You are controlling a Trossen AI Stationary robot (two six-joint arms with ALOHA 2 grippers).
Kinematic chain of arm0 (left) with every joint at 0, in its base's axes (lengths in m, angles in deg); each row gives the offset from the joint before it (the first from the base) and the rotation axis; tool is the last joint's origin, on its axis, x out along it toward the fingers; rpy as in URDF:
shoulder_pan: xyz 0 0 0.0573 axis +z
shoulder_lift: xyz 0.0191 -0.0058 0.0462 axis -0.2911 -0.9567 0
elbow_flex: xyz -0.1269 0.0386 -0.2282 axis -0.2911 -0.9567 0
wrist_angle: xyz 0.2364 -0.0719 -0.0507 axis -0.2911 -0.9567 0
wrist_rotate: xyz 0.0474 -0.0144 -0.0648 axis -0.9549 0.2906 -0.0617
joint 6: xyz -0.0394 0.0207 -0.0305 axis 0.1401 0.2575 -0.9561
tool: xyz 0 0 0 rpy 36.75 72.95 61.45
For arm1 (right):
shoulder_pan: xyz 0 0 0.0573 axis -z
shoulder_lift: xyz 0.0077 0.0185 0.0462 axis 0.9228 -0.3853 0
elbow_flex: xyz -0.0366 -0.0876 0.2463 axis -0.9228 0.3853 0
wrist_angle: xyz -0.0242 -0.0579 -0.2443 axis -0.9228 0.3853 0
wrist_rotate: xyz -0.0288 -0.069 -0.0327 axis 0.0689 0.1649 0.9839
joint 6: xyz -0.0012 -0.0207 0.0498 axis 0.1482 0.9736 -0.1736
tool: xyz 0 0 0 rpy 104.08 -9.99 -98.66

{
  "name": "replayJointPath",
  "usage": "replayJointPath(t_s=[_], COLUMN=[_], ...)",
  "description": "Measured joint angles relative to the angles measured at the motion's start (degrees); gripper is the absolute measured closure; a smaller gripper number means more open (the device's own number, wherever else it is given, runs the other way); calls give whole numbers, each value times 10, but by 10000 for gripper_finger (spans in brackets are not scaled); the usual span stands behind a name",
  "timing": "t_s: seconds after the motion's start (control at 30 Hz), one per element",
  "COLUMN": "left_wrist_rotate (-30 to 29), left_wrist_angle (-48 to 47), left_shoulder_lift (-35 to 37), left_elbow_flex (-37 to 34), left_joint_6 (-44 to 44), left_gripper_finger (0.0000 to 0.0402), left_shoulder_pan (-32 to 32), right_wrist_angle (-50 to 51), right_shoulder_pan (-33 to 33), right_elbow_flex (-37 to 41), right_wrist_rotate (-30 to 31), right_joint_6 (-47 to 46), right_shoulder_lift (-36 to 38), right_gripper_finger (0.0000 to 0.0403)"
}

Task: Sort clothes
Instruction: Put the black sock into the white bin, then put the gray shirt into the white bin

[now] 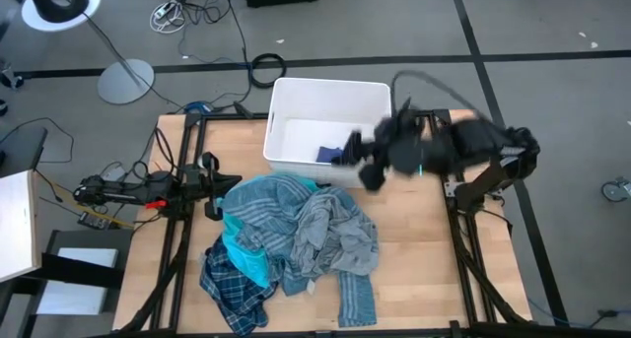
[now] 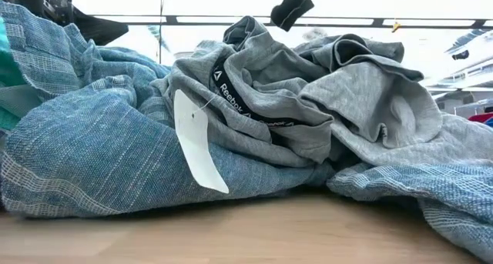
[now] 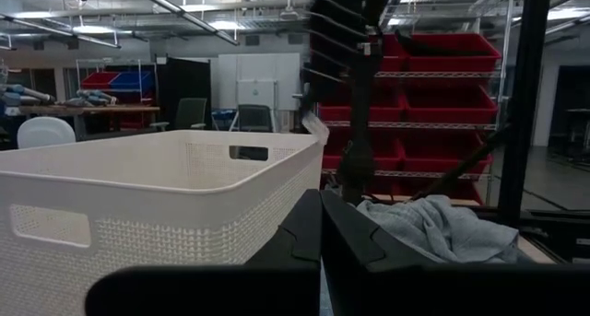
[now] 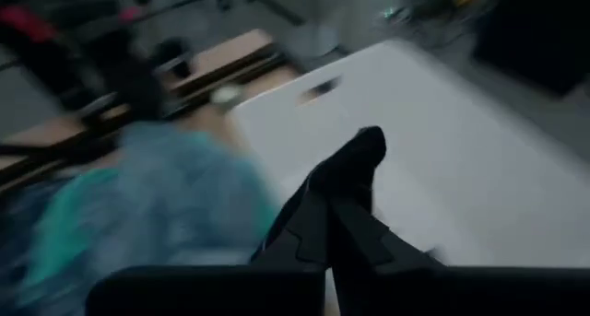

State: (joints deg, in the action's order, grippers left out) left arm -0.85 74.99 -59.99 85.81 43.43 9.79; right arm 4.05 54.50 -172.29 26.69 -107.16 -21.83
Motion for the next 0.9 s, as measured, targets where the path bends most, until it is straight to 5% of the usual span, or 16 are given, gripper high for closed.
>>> replayJointPath(t_s=[0.2, 0.47, 0.73, 0.9], left_wrist_rotate=[0, 0, 0, 0], left_wrist_angle=[0, 0, 0, 0], left_shoulder_lift=[0, 0, 0, 0], left_elbow_flex=[0, 0, 0, 0], left_joint_6=[0, 0, 0, 0], left_gripper_finger=[396, 396, 396, 396], left_shoulder_pan=[0, 0, 0, 0], right_wrist_angle=[-19, -21, -5, 22], right_shoulder_pan=[130, 242, 264, 237], right_elbow_flex=[0, 1, 1, 1], right_wrist_rotate=[-51, -172, -202, -249], right_joint_6=[117, 206, 211, 107], right_shoulder_lift=[-11, -49, -9, 30], right_gripper_finger=[372, 287, 222, 214])
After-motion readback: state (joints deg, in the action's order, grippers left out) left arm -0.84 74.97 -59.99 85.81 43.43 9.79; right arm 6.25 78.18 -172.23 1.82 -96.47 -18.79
